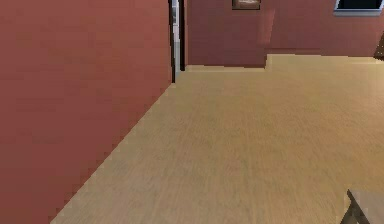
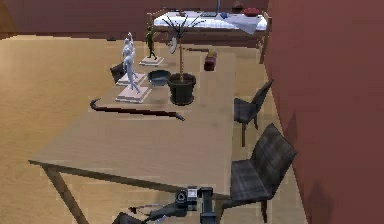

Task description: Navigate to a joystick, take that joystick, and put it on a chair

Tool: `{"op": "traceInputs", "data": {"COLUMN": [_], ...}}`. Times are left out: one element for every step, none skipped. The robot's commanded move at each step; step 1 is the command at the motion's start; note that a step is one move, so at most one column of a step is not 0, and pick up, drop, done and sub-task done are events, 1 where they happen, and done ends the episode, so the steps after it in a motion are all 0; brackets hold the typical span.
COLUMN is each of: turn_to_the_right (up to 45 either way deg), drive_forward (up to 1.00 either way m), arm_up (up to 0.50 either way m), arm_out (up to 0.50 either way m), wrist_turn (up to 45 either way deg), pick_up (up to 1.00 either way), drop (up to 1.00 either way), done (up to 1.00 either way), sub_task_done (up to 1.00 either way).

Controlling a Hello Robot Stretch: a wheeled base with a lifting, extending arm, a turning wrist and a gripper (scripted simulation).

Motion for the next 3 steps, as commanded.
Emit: {"op": "traceInputs", "data": {"turn_to_the_right": [0.0,0.0,0.0], "drive_forward": [0.0,0.0,0.0], "arm_up": [0.1,0.0,0.0], "arm_out": [0.0,-0.08,0.0], "wrist_turn": [0.0,0.0,0.0], "pick_up": [0.0,0.0,0.0], "drop": [0.0,0.0,0.0], "done": [0.0,0.0,1.0], "sub_task_done": [0.0,0.0,0.0]}}
